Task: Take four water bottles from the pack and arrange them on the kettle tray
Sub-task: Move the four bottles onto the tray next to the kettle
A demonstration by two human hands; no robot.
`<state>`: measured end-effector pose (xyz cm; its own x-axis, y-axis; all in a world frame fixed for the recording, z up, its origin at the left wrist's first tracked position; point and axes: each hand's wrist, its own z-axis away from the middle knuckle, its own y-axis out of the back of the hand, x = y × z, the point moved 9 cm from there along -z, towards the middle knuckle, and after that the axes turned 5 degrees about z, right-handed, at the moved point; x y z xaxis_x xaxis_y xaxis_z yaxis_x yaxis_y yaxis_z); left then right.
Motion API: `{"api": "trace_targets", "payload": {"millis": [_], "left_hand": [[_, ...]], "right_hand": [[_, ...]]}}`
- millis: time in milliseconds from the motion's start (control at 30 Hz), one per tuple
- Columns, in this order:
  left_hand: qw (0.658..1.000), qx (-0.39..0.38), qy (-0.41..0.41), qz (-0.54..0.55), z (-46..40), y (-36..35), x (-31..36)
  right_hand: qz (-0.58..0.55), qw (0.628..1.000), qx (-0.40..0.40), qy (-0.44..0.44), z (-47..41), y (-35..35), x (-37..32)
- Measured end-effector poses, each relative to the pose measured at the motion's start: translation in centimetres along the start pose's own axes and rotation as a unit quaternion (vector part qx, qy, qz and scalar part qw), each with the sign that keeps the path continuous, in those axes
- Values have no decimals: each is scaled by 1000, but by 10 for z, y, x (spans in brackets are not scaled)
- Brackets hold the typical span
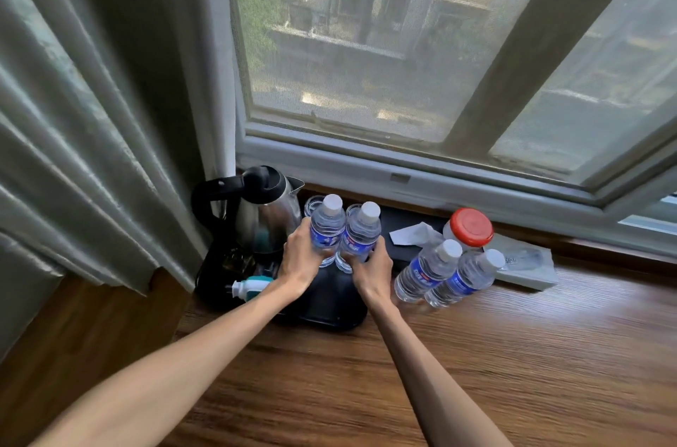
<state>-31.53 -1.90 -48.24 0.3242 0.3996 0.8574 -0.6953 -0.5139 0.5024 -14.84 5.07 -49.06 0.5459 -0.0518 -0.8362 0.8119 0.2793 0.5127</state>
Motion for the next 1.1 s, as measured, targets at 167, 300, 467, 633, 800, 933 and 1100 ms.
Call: {"api": "trace_targets", "payload": {"millis": [167,300,467,633,800,933,1100], "left_hand": [[1000,15,-3,12,1,2,1],[999,30,-1,37,5,1,-1],[998,36,-11,48,6,1,-4],[993,6,33,111,12,-11,-27],[986,2,72,152,49,-32,-47],[992,-8,46,118,85,-53,-35],[992,-98,-6,80,100,-96,0]], "right_hand": [[0,1000,10,12,-5,-4,2],[-5,1000,11,4,-8,-6,8],[-23,1000,19,-2,-5,-9,10],[-62,998,14,17,4,-6,7],[-84,995,47,-18,34,5,32],[-91,993,73,-23,58,30,58],[-71,990,115,-51,70,85,101]]}}
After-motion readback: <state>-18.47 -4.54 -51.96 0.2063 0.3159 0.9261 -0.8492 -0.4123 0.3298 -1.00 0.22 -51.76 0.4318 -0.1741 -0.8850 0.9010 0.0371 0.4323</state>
